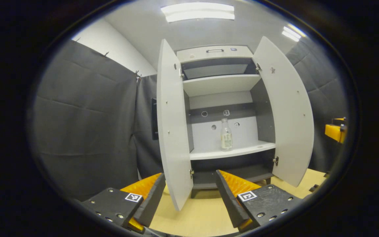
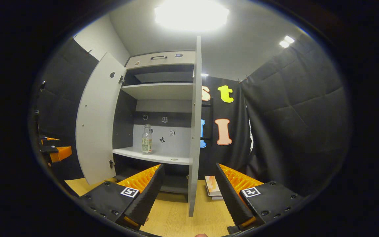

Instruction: Grasp the bottle in the cabinet with the left hand and place it on the coaster, then close the right door with the right hand and the left door with the left hand.

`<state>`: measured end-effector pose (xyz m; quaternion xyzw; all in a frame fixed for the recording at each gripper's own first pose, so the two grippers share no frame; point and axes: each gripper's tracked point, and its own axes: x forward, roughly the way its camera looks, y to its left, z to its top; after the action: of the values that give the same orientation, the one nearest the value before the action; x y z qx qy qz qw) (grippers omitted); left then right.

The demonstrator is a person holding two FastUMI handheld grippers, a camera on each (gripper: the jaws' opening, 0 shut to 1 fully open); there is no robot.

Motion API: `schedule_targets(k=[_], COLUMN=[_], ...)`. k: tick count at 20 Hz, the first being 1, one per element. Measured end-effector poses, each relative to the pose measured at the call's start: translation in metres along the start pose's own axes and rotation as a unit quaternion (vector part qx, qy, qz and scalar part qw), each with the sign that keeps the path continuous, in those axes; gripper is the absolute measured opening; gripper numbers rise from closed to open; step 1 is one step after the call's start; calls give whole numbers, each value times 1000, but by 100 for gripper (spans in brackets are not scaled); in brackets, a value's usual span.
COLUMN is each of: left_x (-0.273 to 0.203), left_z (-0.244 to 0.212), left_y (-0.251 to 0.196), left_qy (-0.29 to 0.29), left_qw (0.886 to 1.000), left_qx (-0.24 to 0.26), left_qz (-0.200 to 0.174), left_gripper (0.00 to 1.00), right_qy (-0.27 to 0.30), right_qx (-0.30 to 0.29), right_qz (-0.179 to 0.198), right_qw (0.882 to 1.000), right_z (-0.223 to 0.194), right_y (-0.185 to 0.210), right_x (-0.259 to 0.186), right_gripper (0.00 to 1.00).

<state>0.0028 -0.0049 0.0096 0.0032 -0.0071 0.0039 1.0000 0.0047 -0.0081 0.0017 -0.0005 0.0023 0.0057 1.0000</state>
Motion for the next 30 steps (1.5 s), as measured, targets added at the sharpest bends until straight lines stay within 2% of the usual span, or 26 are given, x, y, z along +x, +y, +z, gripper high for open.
schedule_targets(k=[8,10,15,17,24,30], left_x=[-2,-2,5,10,37,77], left_z=[7,9,22,28,45,70], left_y=[-12,-21,-49,-63,-95,-97], left_qy=[-1,2,-1,0,10,-13], left_qw=[1000,1000,1000,1000,1000,999], left_qx=[9,9,4,6,-8,-31], left_qz=[5,0,-6,-12,-24,-21], left_gripper=[90,90,90,90,89,90], right_qy=[1,3,9,15,32,38], right_qx=[2,0,8,14,26,22], right_qz=[4,5,8,6,12,-8], right_qw=[1000,1000,1000,1000,999,999], right_z=[-6,-8,-16,-22,-37,-42], right_y=[-14,-21,-44,-55,-80,-98], right_x=[0,0,1,0,-4,-2], right_gripper=[95,98,95,97,98,97])
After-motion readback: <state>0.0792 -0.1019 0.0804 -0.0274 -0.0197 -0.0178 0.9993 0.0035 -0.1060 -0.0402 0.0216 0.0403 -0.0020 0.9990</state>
